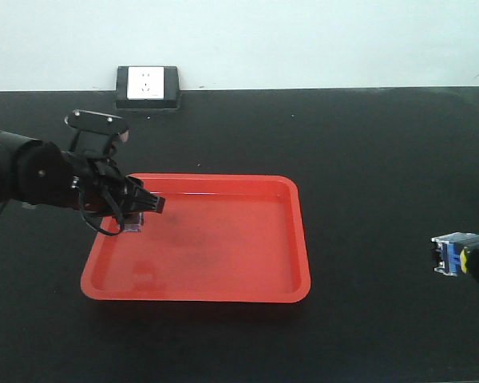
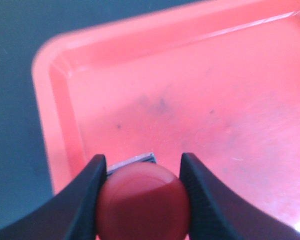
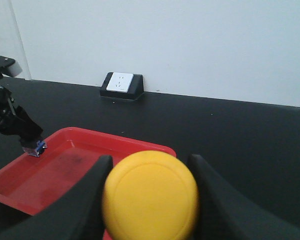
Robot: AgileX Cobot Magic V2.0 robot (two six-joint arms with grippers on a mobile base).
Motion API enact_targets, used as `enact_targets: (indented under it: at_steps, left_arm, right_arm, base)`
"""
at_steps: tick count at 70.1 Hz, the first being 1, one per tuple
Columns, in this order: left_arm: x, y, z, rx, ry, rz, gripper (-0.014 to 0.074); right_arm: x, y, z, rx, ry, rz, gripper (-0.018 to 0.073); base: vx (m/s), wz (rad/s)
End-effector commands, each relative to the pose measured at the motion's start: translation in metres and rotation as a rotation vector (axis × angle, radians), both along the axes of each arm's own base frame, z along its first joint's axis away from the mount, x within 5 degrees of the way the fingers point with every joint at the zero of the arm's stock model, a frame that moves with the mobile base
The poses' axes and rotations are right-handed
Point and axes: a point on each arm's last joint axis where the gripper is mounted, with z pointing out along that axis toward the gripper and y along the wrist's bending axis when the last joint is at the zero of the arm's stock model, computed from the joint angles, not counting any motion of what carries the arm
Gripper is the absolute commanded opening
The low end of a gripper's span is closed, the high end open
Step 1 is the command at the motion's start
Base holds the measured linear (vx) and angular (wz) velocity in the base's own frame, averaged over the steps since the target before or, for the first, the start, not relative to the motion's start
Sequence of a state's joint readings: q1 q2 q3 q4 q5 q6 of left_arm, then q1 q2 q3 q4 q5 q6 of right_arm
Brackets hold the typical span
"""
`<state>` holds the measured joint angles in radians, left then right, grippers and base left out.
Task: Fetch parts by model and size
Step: 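Lower the red-capped button into the tray and open the left gripper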
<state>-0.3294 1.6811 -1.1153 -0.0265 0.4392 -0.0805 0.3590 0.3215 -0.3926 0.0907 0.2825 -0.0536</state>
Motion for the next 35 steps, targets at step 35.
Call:
enact_targets:
  at_steps: [35]
  left_arm:
    - [0.023,-0.009,-0.018,-0.058,-0.041,0.051,0.0128]
  right_arm:
    - [0.002,-0.001,0.016,0.025,-0.096,-0.012,-0.0010]
  base:
    - [0.00,0.00]
